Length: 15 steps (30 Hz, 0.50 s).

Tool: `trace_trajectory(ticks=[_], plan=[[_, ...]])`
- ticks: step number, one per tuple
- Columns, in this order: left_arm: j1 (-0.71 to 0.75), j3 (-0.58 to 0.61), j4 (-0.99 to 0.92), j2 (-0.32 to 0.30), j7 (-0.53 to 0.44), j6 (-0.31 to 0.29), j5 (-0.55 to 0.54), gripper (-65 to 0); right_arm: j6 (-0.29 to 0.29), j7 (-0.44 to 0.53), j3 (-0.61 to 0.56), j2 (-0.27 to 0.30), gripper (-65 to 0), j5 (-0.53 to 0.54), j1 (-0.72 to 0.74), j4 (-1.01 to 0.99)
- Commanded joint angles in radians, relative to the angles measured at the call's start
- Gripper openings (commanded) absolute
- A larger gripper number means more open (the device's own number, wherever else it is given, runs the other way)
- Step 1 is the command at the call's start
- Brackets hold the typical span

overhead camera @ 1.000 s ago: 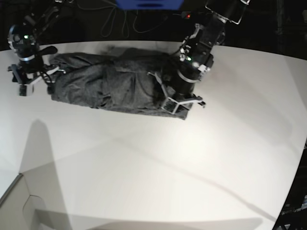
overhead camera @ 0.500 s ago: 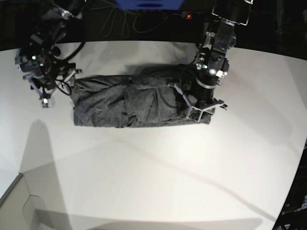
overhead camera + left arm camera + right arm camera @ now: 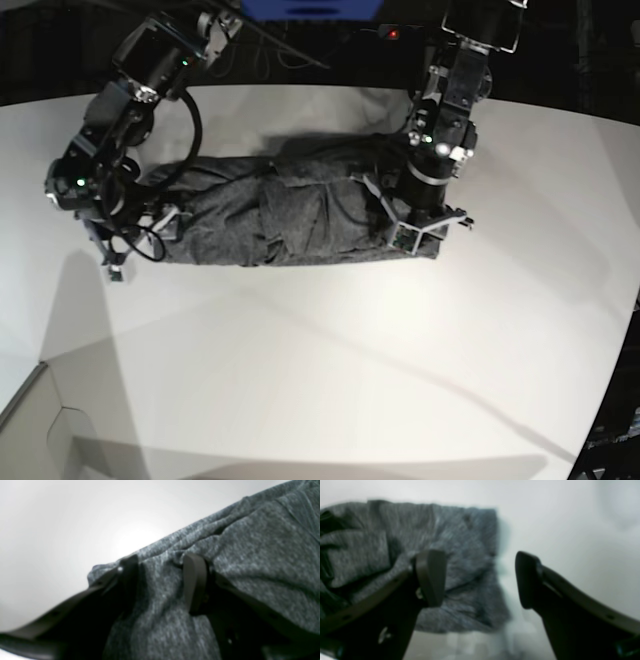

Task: Layout the t-shirt on the table in an organized manner, then fold the t-shirt properly
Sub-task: 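Press the shortened bundle flat with both grippers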

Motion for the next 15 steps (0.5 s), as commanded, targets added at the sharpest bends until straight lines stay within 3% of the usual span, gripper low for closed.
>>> trace_trajectory(ticks=[1, 15], plan=[[0.007, -0.001, -0.003, -0.007, 0.065, 0.011, 0.022, -36.5, -0.001, 0.015, 0.001, 0.004, -20.9, 0.011, 0.021, 0.0], [0.007, -0.002, 0.087, -0.011, 0.074, 0.012, 0.026, -36.5, -0.001, 0.093, 0.001, 0.004, -21.0, 0.011, 0.002, -0.124]])
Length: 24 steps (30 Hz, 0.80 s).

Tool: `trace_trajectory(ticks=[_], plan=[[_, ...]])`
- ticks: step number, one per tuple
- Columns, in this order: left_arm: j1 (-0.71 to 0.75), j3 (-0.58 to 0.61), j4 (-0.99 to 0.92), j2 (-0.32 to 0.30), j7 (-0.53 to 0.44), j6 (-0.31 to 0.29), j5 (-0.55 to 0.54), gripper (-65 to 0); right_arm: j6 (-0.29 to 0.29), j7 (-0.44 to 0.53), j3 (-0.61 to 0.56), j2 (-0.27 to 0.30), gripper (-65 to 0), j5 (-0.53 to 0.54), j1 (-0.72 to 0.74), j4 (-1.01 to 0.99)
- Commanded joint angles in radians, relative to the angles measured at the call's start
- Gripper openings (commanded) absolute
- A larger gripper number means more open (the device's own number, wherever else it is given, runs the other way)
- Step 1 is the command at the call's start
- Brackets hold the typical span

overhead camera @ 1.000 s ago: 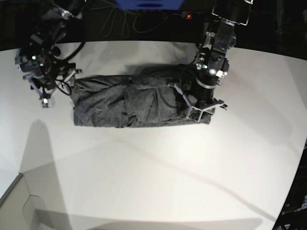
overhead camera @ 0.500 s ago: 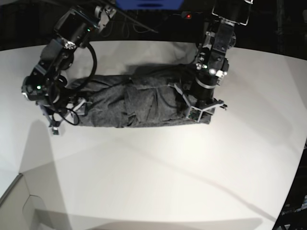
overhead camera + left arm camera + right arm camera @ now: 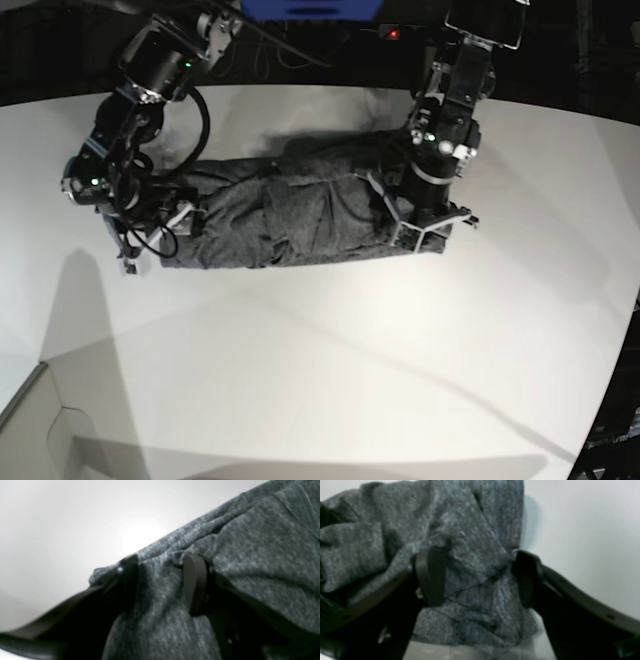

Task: Layout the t-shirt on the table in an organized manner, then fold the t-shirt properly
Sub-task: 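Press the shortened bundle flat with both grippers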

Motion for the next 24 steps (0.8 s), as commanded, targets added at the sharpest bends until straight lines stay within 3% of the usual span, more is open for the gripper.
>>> trace_trajectory(ticks=[1, 4, 6, 10, 13, 14, 18, 20, 24], plan=[[-0.005, -0.002, 0.017, -0.002, -0.001, 0.013, 0.008, -36.5, -0.001, -0.018, -0.001, 0.003, -21.0, 0.003, 0.007, 0.006], [-0.005, -0.004, 0.018, -0.002, -0.007, 0.016, 0.008, -36.5, -0.001, -0.022, -0.002, 0.003, -21.4, 0.005, -0.014, 0.006], [-0.005, -0.004, 0.037, -0.002, -0.007, 0.018, 0.005, -36.5, -0.001, -0.022, -0.008, 0.003, -24.8, 0.005, -0.023, 0.008], [-0.005, -0.005, 0.103, -0.002, -0.001, 0.018, 0.001, -36.5, -0.001, -0.022, -0.008, 0.003, -43.1, 0.005, -0.031, 0.008], [-0.005, -0.005, 0.132, 0.0, -0.001, 0.018, 0.001, -36.5, -0.001, -0.024, -0.01, 0.003, -62.7, 0.005, -0.033, 0.01], [-0.003, -0.005, 0.146, 0.0, -0.001, 0.018, 0.001, -36.5, -0.001, -0.024, -0.01, 0.003, -65.0, 0.005, -0.033, 0.01], [0.037, -0.059, 0.229, 0.009, -0.001, 0.018, 0.0, -36.5, -0.001, -0.024, -0.004, 0.003, -65.0, 0.005, -0.034, 0.046], [0.063, -0.11, 0.29, 0.044, -0.001, 0.009, -0.008, -36.5, -0.001, -0.024, -0.004, 0.003, -65.0, 0.005, -0.042, 0.089], [0.123, -0.208, 0.379, 0.067, 0.001, 0.009, -0.075, -36.6, -0.001, -0.024, -0.01, 0.003, -65.0, 0.005, -0.048, 0.189]])
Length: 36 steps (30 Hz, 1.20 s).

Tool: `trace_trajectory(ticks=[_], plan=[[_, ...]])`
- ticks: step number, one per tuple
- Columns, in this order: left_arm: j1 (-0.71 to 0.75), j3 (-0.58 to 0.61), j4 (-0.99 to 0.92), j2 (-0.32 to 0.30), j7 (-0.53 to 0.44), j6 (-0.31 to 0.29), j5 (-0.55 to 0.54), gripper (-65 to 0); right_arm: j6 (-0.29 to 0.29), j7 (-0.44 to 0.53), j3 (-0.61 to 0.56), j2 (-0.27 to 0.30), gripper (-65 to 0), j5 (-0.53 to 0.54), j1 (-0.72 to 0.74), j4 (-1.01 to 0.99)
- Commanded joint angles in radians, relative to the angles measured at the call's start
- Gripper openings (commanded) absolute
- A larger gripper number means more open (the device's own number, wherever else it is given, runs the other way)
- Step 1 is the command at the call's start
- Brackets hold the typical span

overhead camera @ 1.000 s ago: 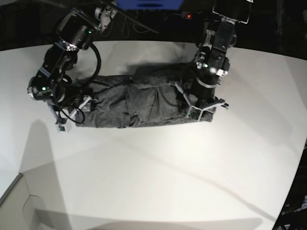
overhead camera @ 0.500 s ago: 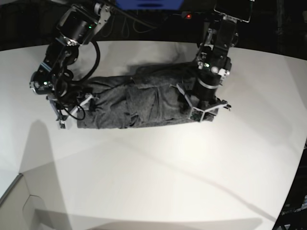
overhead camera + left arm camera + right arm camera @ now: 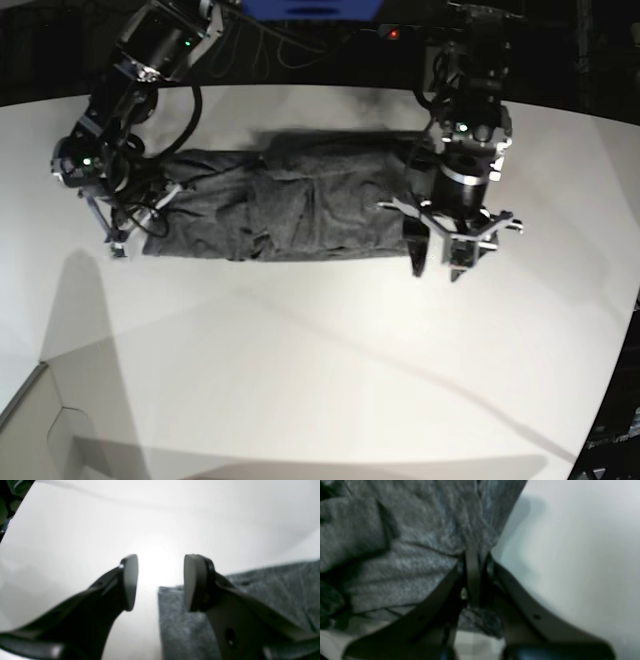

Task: Layout the t-shirt on the table in an organized manner, then fold the t-shirt properly
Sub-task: 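Press the shortened bundle flat with both grippers, then grasp the bundle end with the right gripper and fold it toward the left gripper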

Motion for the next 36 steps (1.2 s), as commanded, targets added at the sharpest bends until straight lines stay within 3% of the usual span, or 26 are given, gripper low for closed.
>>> trace_trajectory(ticks=[1, 9, 14, 26, 32, 36], plan=[[0.021, -0.028, 0.027, -0.003, -0.019, 0.012, -0.016, -36.6, -0.001, 0.024, -0.004, 0.006, -65.0, 0.019, 0.021, 0.039], [0.127, -0.241, -0.041, 0.001, -0.019, 0.014, -0.218, -36.6, -0.001, 0.024, -0.004, 0.006, -65.0, 0.019, 0.005, 0.147], [0.116, -0.255, -0.171, 0.001, -0.019, 0.012, -0.332, -36.7, -0.001, 0.024, -0.069, 0.006, -65.0, 0.019, -0.032, 0.24], [0.096, -0.134, -0.182, 0.001, -0.017, 0.017, -0.365, -36.7, -0.001, 0.027, -0.376, 0.006, -65.0, 0.019, -0.134, 0.361], [0.087, -0.131, -0.191, -0.006, -0.017, 0.012, -0.361, -36.7, -0.001, 0.034, -0.626, 0.006, -65.0, 0.019, -0.134, 0.372], [0.042, -0.131, -0.189, 0.001, 0.083, 0.012, -0.367, -36.7, -0.001, 0.036, -0.795, 0.006, -65.0, 0.019, -0.13, 0.375]])
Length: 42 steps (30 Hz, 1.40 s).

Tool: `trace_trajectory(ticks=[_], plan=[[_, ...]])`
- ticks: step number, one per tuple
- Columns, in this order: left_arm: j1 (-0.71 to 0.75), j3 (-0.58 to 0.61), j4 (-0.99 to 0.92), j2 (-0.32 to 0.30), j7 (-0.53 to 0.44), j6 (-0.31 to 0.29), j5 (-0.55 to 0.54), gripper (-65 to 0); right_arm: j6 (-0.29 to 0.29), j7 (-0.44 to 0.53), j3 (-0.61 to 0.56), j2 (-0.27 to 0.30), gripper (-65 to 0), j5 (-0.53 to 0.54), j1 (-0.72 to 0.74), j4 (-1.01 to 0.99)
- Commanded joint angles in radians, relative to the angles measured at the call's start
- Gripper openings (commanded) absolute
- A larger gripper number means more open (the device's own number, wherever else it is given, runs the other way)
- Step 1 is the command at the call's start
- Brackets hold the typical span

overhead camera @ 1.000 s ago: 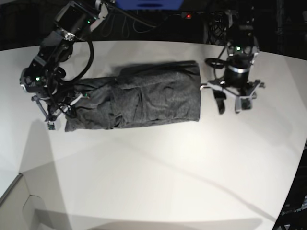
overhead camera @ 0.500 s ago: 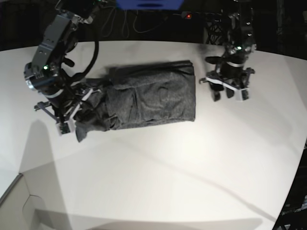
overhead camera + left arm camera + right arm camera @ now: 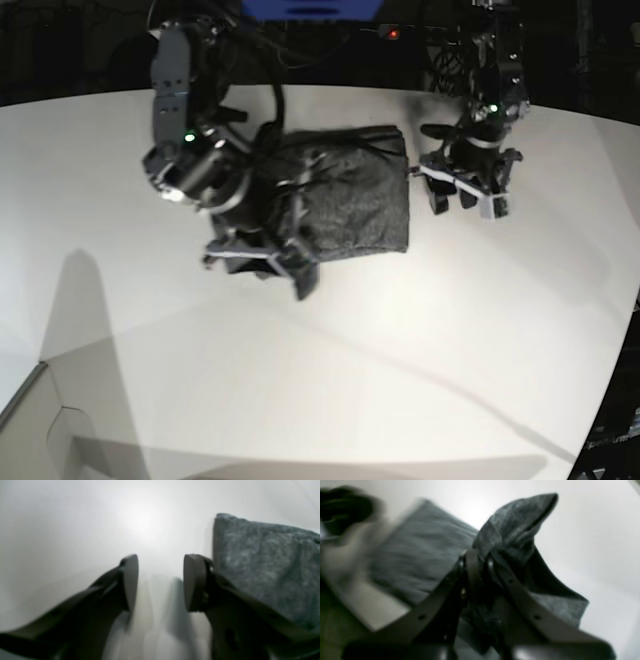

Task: Layout the t-shirt on the table in an organized manner, then fold the t-shirt properly
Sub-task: 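Grasp the bundle end with the right gripper and fold it toward the left gripper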

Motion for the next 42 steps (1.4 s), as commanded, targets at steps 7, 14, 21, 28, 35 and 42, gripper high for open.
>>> trace_trajectory(ticks=[7, 14, 21, 28, 35, 42], plan=[[-0.061, 0.001, 0.023, 0.033, 0.117, -0.007, -0.007, -36.8, -0.001, 0.079, -0.247, -0.007, -65.0, 0.018, 0.014, 0.02], [-0.037, -0.008, 0.035, 0.038, 0.122, -0.007, -0.007, -36.8, -0.001, 0.233, -0.407, -0.007, -65.0, 0.018, 0.0, -0.044], [0.001, -0.01, 0.088, 0.009, 0.117, -0.007, -0.007, -36.8, -0.001, 0.311, -0.397, -0.007, -65.0, 0.016, 0.017, -0.124], [0.05, -0.074, 0.146, -0.011, 0.122, -0.007, -0.007, -36.8, -0.001, 0.322, -0.299, -0.007, -65.0, 0.016, 0.065, -0.198], [0.162, -0.218, 0.272, -0.037, 0.124, -0.008, -0.007, -36.7, -0.001, 0.382, -0.206, -0.007, -65.0, 0.016, 0.134, -0.321], [0.2, -0.318, 0.304, -0.037, 0.124, -0.008, -0.007, -36.7, -0.001, 0.435, -0.213, -0.007, -65.0, 0.016, 0.175, -0.446]])
